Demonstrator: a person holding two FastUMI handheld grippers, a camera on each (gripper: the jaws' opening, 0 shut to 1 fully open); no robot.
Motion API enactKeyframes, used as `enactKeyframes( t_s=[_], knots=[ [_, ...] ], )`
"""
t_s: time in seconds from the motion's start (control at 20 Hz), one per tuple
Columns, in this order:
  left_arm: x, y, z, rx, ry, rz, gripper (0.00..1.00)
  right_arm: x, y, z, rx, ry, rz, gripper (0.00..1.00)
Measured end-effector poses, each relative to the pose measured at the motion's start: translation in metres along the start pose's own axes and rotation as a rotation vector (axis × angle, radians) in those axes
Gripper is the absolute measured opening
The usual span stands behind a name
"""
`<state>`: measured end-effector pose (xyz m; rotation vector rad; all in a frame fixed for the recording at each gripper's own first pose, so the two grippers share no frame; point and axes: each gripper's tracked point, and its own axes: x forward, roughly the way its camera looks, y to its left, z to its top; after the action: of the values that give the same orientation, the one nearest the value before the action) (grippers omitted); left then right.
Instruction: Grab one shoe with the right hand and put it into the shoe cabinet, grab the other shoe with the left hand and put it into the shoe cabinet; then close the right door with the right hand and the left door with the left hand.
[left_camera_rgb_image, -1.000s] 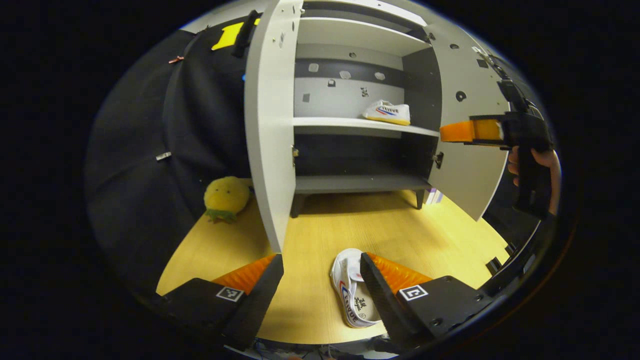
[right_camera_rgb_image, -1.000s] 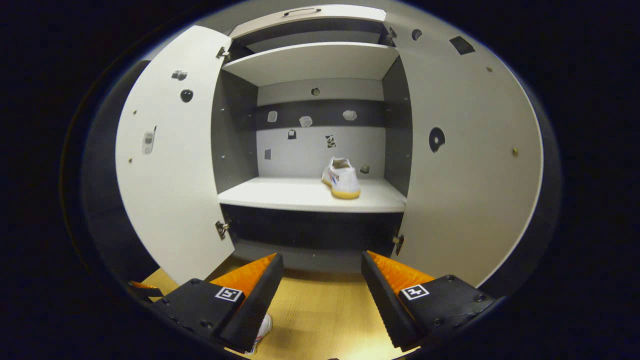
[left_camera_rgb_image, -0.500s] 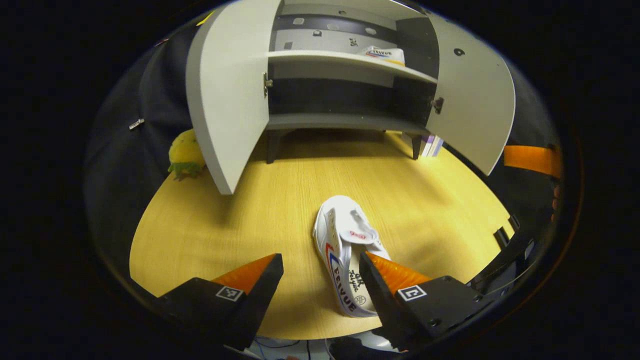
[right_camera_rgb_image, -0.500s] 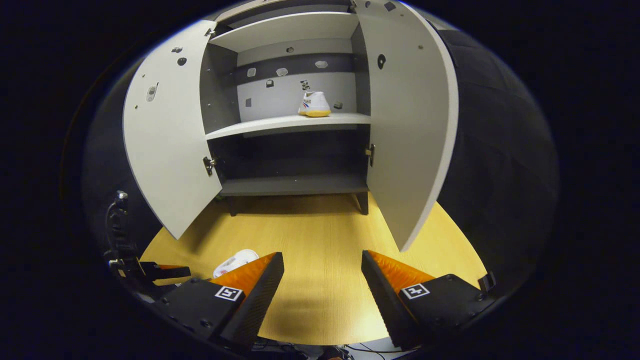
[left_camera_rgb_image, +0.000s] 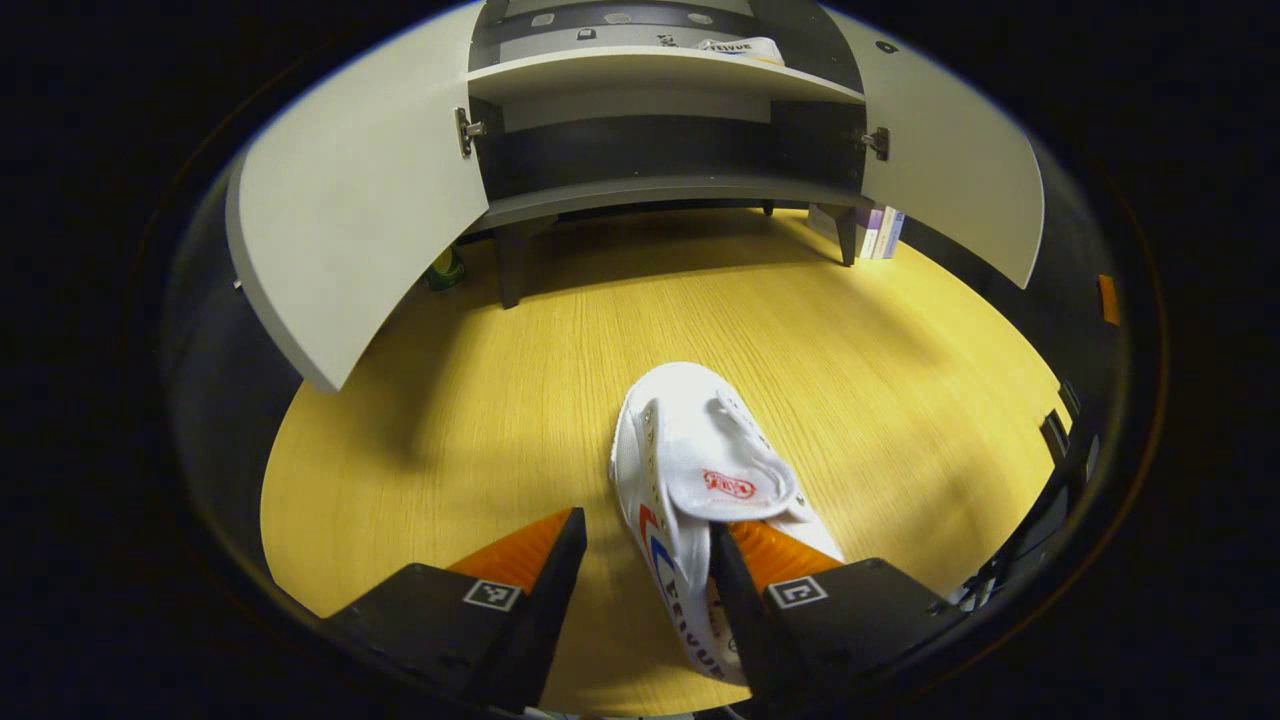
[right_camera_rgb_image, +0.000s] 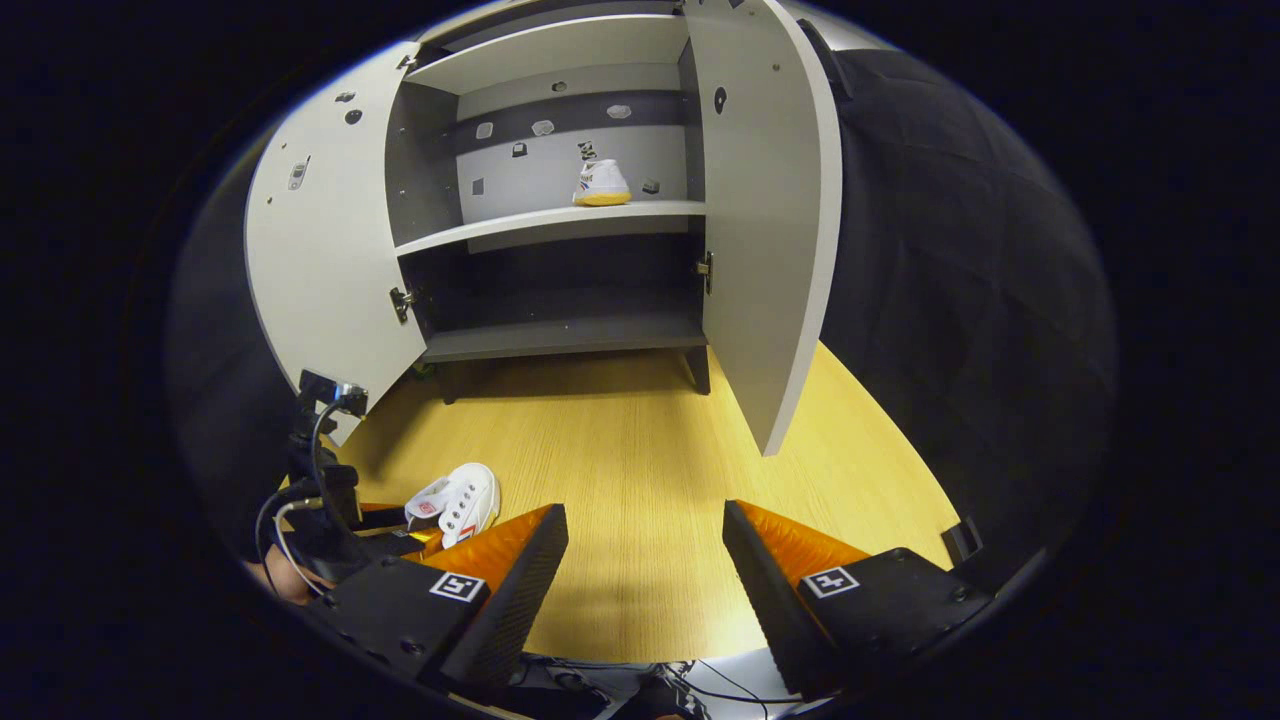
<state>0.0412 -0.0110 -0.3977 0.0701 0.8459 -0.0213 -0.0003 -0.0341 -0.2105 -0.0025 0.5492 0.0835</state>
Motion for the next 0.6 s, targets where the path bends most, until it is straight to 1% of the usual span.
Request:
enactKeyframes(
  t_s=[0.05, 0.1, 0.15, 0.2, 0.25, 0.3, 0.4, 0.45, 0.5, 0.6],
  knots=[
    [0.004, 0.002, 0.002, 0.001, 0.001, 0.014, 0.65, 0.002, 0.004, 0.002, 0.0, -0.001, 0.014, 0.99],
    [0.01, -0.002, 0.004, -0.002, 0.001, 0.008, 0.6, 0.004, 0.008, 0.002, -0.004, 0.004, 0.029, 0.99],
    [0.01, -0.006, 0.004, -0.013, 0.008, 0.0, 0.51, 0.006, 0.013, 0.002, -0.012, 0.014, 0.046, 0.99],
    [0.012, -0.006, 0.006, -0.026, 0.001, 0.009, 0.47, 0.007, 0.018, 0.002, -0.021, 0.027, 0.067, 0.99],
    [0.014, -0.004, 0.005, -0.043, 0.009, 0.028, 0.38, 0.009, 0.026, 0.003, -0.031, 0.035, 0.093, 0.98],
    [0.014, -0.001, 0.002, -0.067, 0.02, 0.049, 0.36, 0.01, 0.034, 0.006, -0.045, 0.037, 0.122, 0.99],
    [0.014, 0.009, -0.002, -0.135, 0.04, 0.095, 0.24, 0.014, 0.045, 0.008, -0.08, 0.048, 0.165, 0.99],
    [0.016, 0.01, -0.003, -0.168, 0.043, 0.097, 0.12, 0.016, 0.053, 0.01, -0.087, 0.055, 0.195, 0.99],
    [0.016, 0.01, -0.001, -0.181, 0.044, 0.091, 0.07, 0.016, 0.06, 0.012, -0.097, 0.06, 0.226, 0.99],
    [0.014, 0.009, -0.001, -0.169, 0.049, 0.092, 0.06, 0.02, 0.066, 0.015, -0.135, 0.06, 0.265, 0.99]
  ],
)
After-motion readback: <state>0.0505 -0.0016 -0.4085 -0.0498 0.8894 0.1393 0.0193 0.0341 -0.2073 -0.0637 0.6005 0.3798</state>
